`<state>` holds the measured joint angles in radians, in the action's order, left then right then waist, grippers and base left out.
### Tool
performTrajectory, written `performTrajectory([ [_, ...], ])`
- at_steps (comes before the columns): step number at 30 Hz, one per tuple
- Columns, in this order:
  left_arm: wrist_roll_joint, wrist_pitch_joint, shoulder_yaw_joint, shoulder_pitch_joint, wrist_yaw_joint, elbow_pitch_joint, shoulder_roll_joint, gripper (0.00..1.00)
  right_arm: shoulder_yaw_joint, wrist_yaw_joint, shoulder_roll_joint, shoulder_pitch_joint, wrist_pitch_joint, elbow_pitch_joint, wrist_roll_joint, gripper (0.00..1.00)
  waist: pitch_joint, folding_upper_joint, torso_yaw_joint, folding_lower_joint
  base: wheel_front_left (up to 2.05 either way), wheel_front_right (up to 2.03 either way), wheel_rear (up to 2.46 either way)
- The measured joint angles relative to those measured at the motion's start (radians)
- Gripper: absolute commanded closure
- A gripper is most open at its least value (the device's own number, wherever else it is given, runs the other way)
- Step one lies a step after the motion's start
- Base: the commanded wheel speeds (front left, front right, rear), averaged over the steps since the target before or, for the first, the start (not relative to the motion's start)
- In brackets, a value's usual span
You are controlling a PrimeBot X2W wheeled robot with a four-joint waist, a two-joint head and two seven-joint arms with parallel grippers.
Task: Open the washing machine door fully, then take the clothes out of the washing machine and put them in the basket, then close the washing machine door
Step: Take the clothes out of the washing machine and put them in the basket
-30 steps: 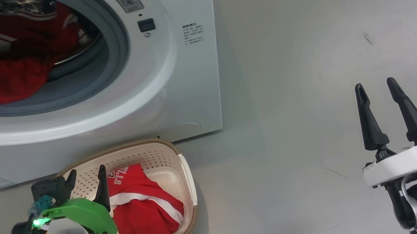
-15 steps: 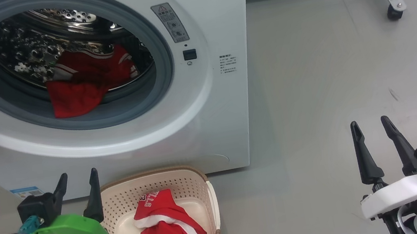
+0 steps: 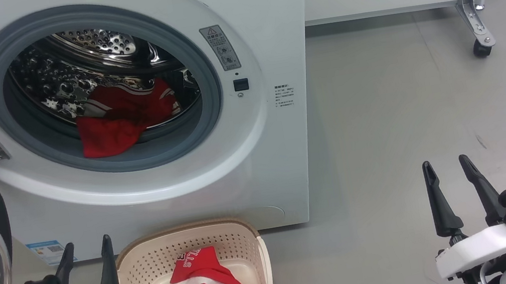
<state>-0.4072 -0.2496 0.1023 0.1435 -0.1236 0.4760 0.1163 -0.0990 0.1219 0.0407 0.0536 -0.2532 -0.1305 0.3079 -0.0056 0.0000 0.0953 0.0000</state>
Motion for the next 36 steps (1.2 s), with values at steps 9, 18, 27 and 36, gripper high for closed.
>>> performTrajectory([
  [9,0.017,-0.001,-0.008,-0.066,0.0,-0.072,-0.012,0.0,-0.004,0.0,0.0,0.003,0.0,0.01,0.007,0.0,0.001,0.0,-0.007,0.0,0.0,0.0,0.0],
  [18,0.031,-0.001,-0.014,-0.1,0.0,-0.122,-0.024,0.0,-0.006,0.0,0.0,0.003,0.0,0.016,0.007,0.0,0.01,0.0,-0.012,0.0,0.0,0.0,0.0],
  [27,0.05,-0.001,-0.017,-0.124,0.0,-0.148,-0.029,0.0,-0.006,0.0,0.0,0.003,0.0,0.018,0.008,0.0,0.013,0.0,-0.013,0.0,0.0,0.0,0.0],
  [36,0.058,-0.001,-0.025,-0.14,0.0,-0.168,-0.031,0.0,-0.007,0.0,0.0,0.003,0.0,0.022,0.008,0.0,0.018,0.0,-0.017,0.0,0.0,0.0,0.0],
])
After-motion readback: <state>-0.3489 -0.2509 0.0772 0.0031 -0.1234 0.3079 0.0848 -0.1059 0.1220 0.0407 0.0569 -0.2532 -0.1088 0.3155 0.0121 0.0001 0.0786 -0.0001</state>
